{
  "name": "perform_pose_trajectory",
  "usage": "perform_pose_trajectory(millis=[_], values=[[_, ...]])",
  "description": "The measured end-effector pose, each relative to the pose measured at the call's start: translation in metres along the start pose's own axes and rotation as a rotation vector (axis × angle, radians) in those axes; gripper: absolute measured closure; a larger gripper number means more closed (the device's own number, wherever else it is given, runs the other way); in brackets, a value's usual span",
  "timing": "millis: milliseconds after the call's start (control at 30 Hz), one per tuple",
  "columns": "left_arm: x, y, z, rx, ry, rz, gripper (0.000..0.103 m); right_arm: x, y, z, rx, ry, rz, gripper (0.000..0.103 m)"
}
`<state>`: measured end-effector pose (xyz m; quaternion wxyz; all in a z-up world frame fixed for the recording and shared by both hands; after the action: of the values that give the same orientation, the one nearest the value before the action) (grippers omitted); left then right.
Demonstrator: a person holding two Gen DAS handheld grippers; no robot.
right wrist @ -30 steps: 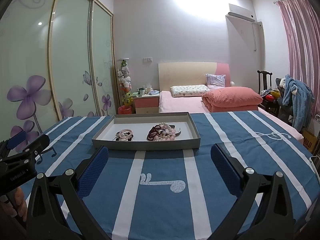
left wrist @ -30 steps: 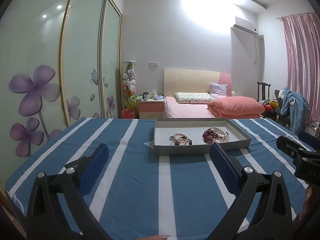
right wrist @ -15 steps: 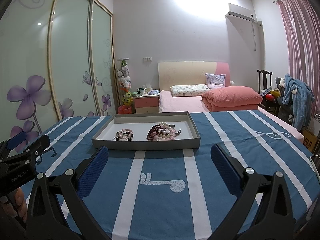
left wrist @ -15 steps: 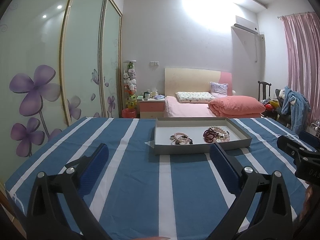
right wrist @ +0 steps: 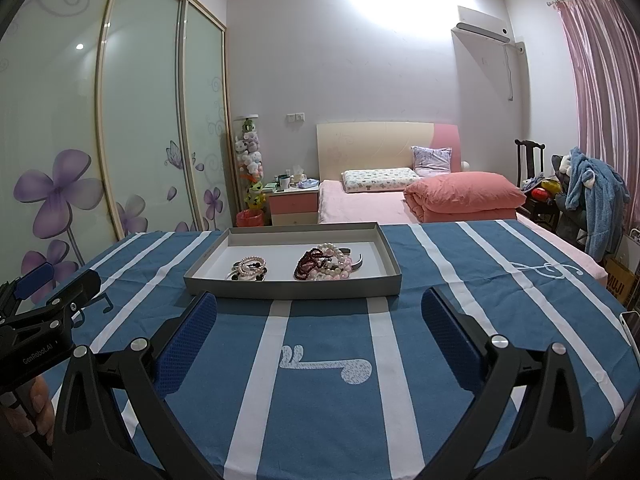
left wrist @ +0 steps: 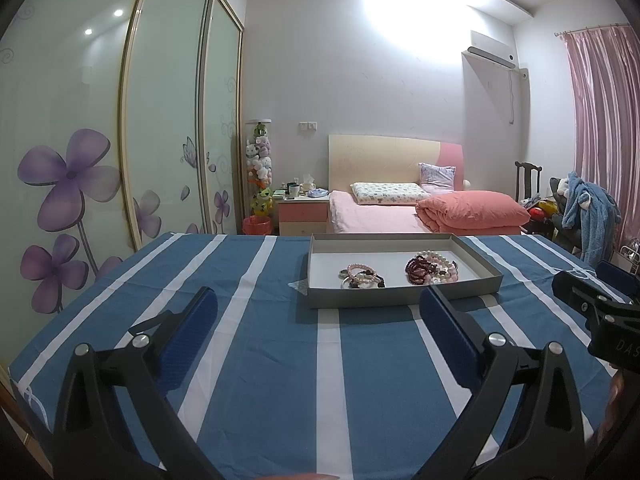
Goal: Organize jewelry
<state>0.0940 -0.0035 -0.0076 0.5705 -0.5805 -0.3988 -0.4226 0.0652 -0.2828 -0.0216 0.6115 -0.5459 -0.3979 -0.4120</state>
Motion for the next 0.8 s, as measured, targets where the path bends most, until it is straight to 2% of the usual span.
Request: perform_pose_trajectory(millis=[800], values=[[-0.0026, -0.0012, -0.0014, -0.001, 0.002, 0.005, 0.004, -0.0011, 0.0003, 0.0005, 0.002, -0.001, 0.003, 0.002]])
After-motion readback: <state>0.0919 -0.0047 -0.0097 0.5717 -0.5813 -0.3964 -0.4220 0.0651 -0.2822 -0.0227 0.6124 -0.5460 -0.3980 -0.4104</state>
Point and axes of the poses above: each gripper's, at about its wrist camera, not at the fingertips, and y roughly the way its jaws point, z to its left, x to its top, the point moved 6 cm from there along y, roughly the way its jaws point, and after that the axes turned 1 degree about z, right-handed, at the moved point
